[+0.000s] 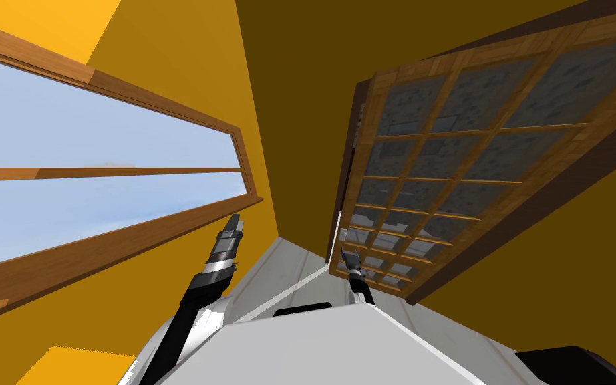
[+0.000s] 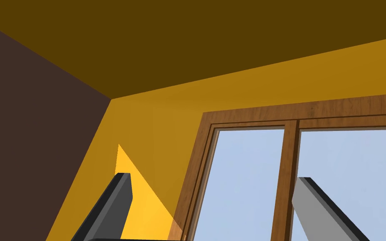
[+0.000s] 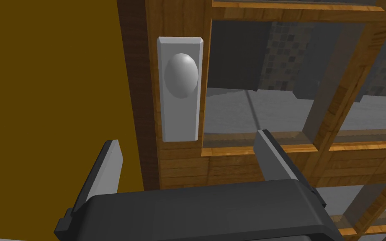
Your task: Pull the door open
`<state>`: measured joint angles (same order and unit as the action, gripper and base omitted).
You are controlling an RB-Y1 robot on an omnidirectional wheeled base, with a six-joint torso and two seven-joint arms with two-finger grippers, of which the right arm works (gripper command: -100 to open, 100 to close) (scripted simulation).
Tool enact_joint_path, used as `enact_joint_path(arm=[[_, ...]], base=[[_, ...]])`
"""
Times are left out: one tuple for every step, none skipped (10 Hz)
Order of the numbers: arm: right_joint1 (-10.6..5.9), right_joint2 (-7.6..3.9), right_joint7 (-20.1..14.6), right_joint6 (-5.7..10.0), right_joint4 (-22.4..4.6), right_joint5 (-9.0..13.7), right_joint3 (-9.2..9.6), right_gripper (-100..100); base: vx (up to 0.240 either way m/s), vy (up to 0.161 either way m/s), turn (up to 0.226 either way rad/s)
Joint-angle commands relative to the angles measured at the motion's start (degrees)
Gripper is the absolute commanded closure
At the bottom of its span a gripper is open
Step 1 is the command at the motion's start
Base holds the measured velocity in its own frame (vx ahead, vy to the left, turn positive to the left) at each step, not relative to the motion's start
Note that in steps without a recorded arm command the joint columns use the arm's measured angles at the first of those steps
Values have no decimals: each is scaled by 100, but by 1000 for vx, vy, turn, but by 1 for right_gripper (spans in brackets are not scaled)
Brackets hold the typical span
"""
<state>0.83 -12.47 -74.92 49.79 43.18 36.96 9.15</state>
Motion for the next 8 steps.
enact_joint_path(arm=[[6, 21, -189, -48, 69, 71, 22, -100], [7, 13, -105, -32, 54, 44, 12, -100], [56, -92, -248, 6, 15, 78, -10, -100], [71, -124, -285, 21, 1, 87, -16, -100], [104, -197, -366, 52, -30, 106, -32, -100], [139, -275, -454, 87, -64, 127, -48, -100], [174, -354, -542, 121, -98, 149, -65, -100], [223, -463, -665, 169, -145, 178, -88, -100]], base=[[-50, -19, 15], [-21, -10, 4], [102, -7, 113], [168, 0, 67], [202, -4, 57], [225, -38, 98], [223, -50, 97], [259, -45, 122]])
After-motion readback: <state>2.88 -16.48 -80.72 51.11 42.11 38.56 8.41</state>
